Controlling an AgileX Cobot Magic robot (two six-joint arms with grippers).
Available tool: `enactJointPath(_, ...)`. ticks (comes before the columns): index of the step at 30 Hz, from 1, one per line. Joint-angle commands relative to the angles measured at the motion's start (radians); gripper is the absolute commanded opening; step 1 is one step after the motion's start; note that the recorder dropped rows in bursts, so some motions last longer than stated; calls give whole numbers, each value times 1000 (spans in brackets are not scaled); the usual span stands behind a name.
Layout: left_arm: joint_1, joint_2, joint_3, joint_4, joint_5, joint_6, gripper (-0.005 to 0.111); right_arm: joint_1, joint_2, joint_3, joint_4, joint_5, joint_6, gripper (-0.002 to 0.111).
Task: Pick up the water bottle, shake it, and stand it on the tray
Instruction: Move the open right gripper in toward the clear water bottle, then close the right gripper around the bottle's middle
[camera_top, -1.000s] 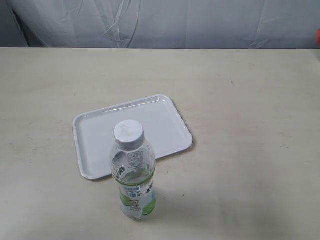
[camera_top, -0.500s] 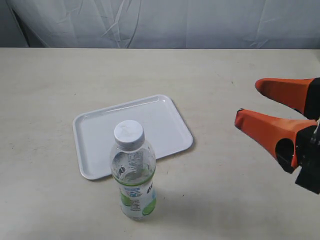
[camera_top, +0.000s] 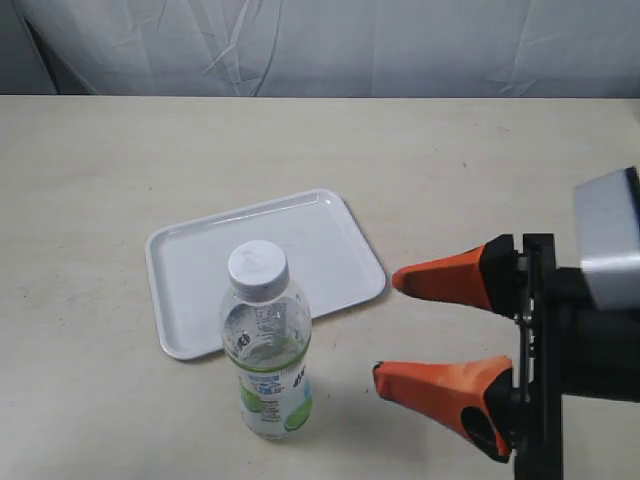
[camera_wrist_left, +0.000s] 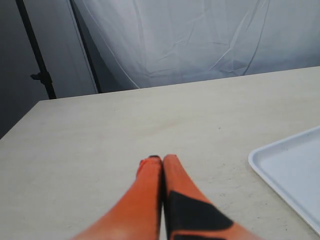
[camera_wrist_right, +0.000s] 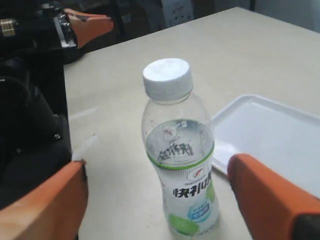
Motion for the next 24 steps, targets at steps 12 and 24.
enactJointPath(12, 0, -5, 2, 3, -8, -2, 0, 235, 328, -170, 94, -192, -105, 76)
enactJointPath(24, 0, -5, 2, 3, -8, -2, 0, 380, 478, -279, 94, -269, -103, 76)
